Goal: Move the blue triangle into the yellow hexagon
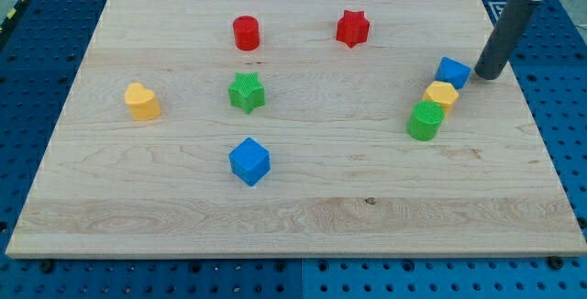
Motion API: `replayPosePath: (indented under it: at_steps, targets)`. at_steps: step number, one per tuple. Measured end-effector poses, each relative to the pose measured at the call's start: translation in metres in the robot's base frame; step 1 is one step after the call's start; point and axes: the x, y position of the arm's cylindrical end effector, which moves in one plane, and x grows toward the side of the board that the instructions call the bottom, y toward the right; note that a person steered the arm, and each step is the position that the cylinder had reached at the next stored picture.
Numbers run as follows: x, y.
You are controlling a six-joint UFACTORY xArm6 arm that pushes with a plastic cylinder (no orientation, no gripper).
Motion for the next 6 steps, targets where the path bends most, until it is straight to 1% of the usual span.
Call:
replayPosePath:
  at_steps: [1,4,5,6]
  targets:
    - [0.000,-0.030]
    - [-0.001,-0.057]
    - [-0.014,-0.053]
    - [-0.064,-0.046]
